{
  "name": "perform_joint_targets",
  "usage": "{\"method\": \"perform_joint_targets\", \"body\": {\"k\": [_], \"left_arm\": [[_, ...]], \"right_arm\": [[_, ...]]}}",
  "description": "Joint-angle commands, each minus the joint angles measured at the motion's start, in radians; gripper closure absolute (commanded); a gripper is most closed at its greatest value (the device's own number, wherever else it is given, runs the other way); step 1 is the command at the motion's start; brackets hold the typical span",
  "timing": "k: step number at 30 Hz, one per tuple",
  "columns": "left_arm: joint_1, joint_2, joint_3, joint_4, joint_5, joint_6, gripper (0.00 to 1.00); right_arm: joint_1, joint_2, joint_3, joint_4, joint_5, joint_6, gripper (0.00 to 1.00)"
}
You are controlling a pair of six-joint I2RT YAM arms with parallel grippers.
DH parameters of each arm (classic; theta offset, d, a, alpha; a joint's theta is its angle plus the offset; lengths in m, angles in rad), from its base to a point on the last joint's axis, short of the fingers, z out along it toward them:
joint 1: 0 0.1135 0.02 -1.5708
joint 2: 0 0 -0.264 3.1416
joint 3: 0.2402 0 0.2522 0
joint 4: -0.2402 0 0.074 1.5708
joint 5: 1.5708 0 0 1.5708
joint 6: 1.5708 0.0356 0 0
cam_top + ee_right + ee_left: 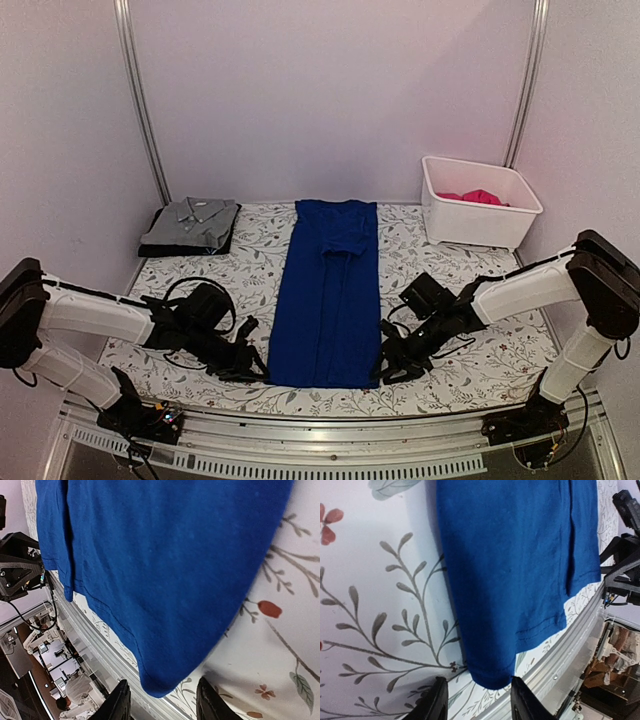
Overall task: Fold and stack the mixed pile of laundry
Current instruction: Pick up the rectangle-folded T-shirt from the center of the board.
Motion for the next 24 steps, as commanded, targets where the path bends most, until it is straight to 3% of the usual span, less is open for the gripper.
{"method": "perform_joint_targets", "body": {"k": [1,11,14,17,19,24], "left_arm": [[-0.017,0.029,-0.034,0.058,0.026,-0.013,0.6],[-0.04,0.074,-0.046,0.099,0.029,-0.021,0.7],[-0.043,0.092,-0.039,0.107,0.029,-0.02,0.79],[-0.049,0.09,-0.035,0.105,0.032,-0.017,0.91],[-0.054,0.072,-0.033,0.098,0.039,-0.017,1.0],[-0.106,-0.019,-0.027,0.032,0.044,-0.021,1.0]], "right_arm": [[0.012,0.054,-0.012,0.048,0.018,0.022,0.57],[0.042,0.07,-0.062,0.07,0.017,0.039,0.76],[0.043,0.074,-0.065,0.075,0.019,0.041,0.84],[0.042,0.071,-0.065,0.082,0.016,0.039,0.98],[0.044,0.059,-0.065,0.077,0.013,0.035,1.0],[0.076,-0.009,-0.067,0.015,0.006,-0.006,1.0]]}}
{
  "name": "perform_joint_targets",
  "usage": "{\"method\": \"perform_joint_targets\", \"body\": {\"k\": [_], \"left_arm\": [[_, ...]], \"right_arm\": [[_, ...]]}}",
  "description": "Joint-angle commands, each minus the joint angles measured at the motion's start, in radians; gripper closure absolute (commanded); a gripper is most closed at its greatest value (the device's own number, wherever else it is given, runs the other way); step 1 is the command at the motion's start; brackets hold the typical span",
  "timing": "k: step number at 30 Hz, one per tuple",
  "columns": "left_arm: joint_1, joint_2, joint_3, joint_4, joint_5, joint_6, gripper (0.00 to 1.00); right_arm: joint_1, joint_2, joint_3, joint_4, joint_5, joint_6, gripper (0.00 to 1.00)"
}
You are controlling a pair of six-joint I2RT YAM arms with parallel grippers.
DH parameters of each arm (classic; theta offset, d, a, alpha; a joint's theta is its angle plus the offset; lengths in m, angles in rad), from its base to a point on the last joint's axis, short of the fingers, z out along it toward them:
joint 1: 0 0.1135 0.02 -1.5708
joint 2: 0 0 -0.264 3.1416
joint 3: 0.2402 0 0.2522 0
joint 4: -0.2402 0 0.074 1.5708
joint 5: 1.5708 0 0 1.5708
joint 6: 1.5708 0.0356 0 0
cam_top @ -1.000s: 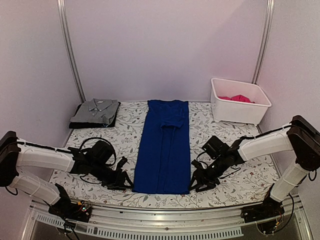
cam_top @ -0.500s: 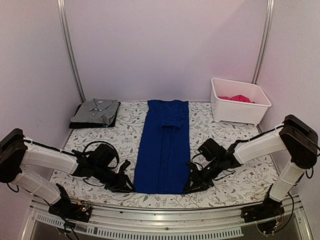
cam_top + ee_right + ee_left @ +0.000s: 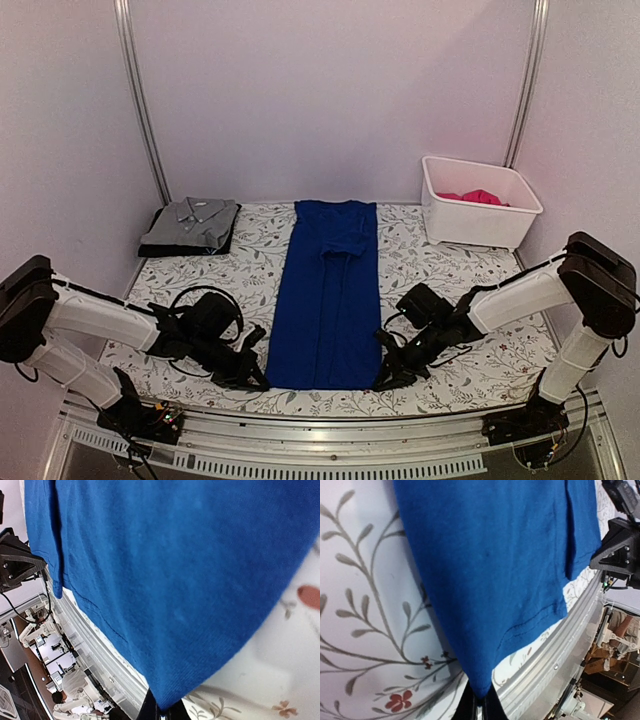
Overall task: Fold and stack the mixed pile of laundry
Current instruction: Pick up the rectangle-folded T-shirt from the center of the board, then fold the rectangle-folded T-shirt at the center of the board.
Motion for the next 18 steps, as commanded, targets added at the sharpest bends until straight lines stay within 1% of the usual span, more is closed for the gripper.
{"method": "perform_joint_targets", "body": {"k": [1,4,8,11,18], "left_arm": [[-0.058,-0.093,0.003,-0.079,0.007,-0.001,1.0],[-0.07,-0.165,0.0,-0.113,0.011,-0.017,1.0],[-0.061,-0.218,0.039,-0.152,-0.024,0.001,1.0],[-0.027,-0.178,0.091,-0.16,-0.02,0.029,1.0],[0.051,-0.021,0.266,-0.193,-0.028,0.129,1.0]], "right_arm": [[0.04,-0.074,-0.023,-0.103,0.03,-0.035,1.0],[0.043,-0.136,-0.02,-0.125,0.029,-0.029,1.0],[0.042,-0.158,0.042,-0.169,0.051,-0.036,1.0],[0.016,-0.143,0.095,-0.181,0.063,-0.049,1.0],[-0.115,-0.097,0.206,-0.233,0.086,-0.13,1.0]]}}
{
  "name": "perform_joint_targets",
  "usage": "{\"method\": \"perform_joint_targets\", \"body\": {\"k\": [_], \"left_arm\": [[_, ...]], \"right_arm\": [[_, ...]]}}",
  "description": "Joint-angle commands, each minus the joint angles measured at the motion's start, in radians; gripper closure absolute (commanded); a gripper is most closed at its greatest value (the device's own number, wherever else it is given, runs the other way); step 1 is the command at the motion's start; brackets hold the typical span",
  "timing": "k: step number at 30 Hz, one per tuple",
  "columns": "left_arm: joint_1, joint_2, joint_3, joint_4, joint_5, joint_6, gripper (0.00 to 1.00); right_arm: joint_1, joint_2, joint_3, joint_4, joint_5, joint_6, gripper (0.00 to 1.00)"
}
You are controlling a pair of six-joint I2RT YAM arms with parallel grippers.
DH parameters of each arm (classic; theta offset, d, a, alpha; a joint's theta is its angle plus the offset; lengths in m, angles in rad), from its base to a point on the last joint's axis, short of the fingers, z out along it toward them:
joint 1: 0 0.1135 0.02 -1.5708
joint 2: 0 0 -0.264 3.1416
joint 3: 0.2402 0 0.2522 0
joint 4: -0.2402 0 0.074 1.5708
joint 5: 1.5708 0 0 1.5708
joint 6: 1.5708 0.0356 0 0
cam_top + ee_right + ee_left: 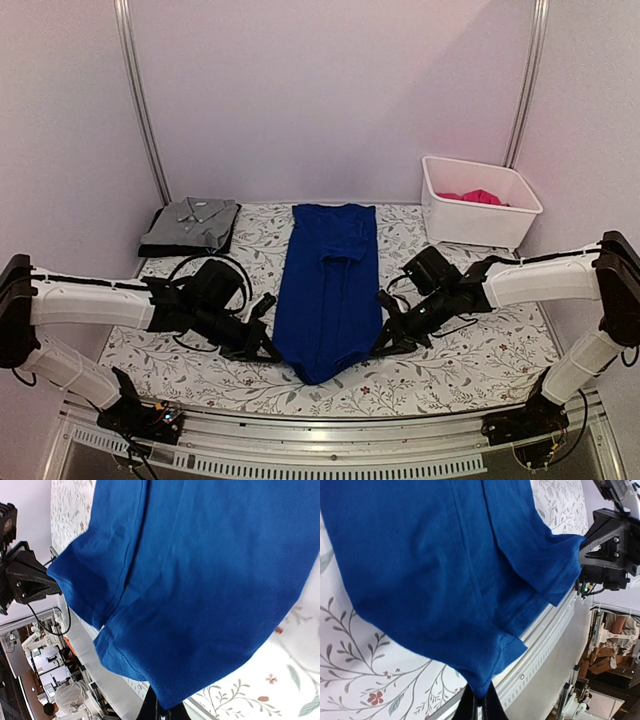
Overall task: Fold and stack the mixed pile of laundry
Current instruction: Fold the rectangle-folded T-shirt at the center of the board.
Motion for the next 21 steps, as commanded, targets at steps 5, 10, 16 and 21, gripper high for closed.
{"method": "perform_joint_targets", "body": {"k": [5,10,16,21], "left_arm": [[0.155,0.199,0.235,-0.048,-0.019,0.151,1.0],[0.24,0.347,0.407,-0.077,-0.036,0.225,1.0],[0.311,0.54,0.631,-0.13,-0.044,0.287,1.0],[0.363,0.66,0.733,-0.127,-0.032,0.3,1.0]], "right_arm": [[-0.153,0.123,0.194,-0.088,0.038,-0.149,1.0],[-0.246,0.242,0.33,-0.094,0.052,-0.209,1.0],[-0.345,0.371,0.49,-0.098,0.047,-0.26,1.0],[-0.405,0.494,0.658,-0.13,0.028,-0.304,1.0]]}}
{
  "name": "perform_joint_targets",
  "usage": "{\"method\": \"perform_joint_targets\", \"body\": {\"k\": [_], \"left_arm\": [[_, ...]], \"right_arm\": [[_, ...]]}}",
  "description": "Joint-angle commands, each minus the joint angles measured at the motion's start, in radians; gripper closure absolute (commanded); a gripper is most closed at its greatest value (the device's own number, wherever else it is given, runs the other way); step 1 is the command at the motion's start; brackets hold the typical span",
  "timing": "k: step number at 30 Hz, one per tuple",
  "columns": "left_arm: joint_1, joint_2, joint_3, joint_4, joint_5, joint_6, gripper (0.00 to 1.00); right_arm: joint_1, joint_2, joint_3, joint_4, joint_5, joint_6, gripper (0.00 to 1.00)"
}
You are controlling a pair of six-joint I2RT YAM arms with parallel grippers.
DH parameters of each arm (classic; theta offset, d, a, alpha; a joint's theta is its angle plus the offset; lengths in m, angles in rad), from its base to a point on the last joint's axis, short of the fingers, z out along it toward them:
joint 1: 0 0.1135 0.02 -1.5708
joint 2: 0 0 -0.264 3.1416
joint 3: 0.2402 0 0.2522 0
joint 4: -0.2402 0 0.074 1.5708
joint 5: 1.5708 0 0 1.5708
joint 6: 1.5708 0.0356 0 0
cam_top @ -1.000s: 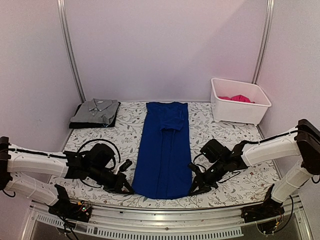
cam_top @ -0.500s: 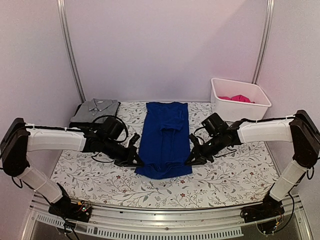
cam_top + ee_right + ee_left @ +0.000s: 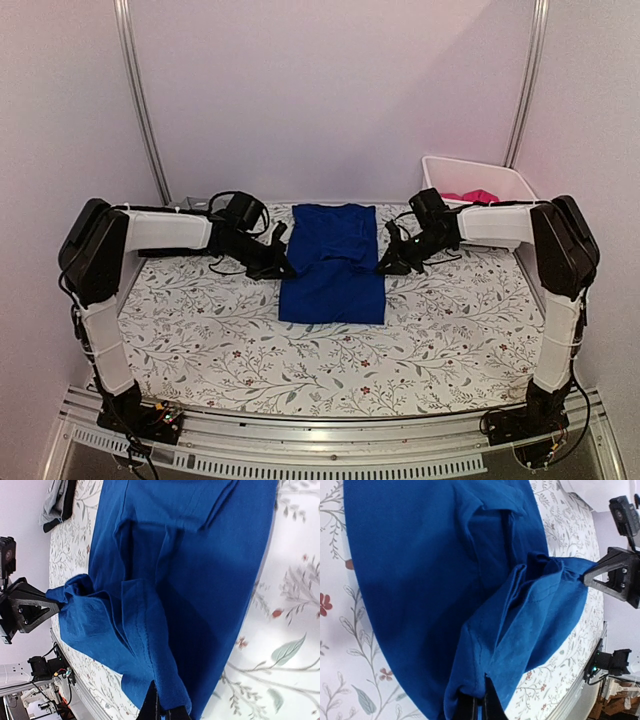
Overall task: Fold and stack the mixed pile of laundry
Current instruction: Fold the rectangle-folded T-shirt at the center of the board.
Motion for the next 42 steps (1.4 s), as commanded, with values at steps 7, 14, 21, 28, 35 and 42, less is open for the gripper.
{"method": "perform_joint_targets", "body": {"k": [7,14,21,28,35,42], "left_arm": [[0.094,0.18,0.194,-0.034,0.012,0.055,1.0],[0.11,0.234,0.26,-0.031,0.028,0.069,1.0],[0.137,0.274,0.31,-0.047,0.012,0.088,1.0],[0.154,0.311,0.357,-0.032,0.012,0.103,1.0],[0.16,0.38,0.427,-0.061,0.023,0.129,0.95],[0.209,0.214,0.275,-0.058,0.013,0.121,0.49]], "right_arm": [[-0.065,0.214,0.269,-0.04,-0.044,-0.093,1.0],[-0.069,0.283,0.331,-0.041,-0.064,-0.103,1.0],[-0.071,0.307,0.368,-0.038,-0.084,-0.107,1.0],[-0.072,0.313,0.371,-0.032,-0.081,-0.116,1.0],[-0.078,0.336,0.377,-0.027,-0.077,-0.126,0.91],[-0.105,0.197,0.266,-0.053,-0.079,-0.118,0.5]]}}
